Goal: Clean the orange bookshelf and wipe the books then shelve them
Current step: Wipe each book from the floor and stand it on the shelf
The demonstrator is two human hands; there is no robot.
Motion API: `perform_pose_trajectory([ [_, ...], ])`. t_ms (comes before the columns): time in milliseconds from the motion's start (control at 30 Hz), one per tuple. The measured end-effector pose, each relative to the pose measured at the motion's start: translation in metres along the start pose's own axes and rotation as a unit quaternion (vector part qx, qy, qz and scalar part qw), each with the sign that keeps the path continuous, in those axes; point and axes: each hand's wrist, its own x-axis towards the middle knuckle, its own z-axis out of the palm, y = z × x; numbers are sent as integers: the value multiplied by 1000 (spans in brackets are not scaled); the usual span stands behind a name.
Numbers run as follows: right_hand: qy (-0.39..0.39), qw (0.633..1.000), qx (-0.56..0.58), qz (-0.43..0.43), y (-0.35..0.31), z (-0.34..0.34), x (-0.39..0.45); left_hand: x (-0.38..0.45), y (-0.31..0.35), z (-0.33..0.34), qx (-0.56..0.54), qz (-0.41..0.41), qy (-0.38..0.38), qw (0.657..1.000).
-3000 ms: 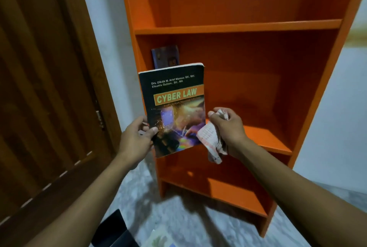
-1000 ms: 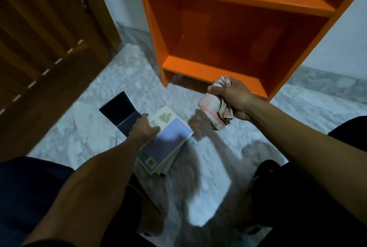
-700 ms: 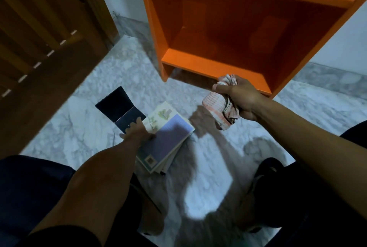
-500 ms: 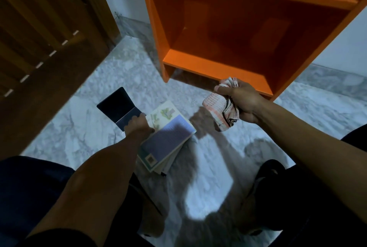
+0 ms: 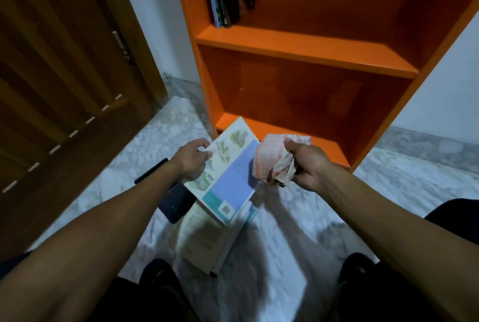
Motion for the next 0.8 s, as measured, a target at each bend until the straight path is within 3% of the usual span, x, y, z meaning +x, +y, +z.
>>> perform_pose_trajectory([
  [167,95,960,-118,-237,-40,1,4,-40,57,-37,-85,58,40,994],
  [267,99,898,-201,-378,-56,9,-8,-63,74,-44,-150,70,64,984],
  [367,91,834,-286,-464,-65,20,-11,-76,81,-36,-230,67,67,969],
  [500,77,734,-457,-497,-65,27,-8,-81,87,-16,-263,75,34,961],
  [633,64,656,-521,-542,-40,29,-16,-76,92,0,-280,121,49,951],
  [800,-81,621,-530,-571,-1,23,-17,-62,97,-3,-333,101,96,932],
])
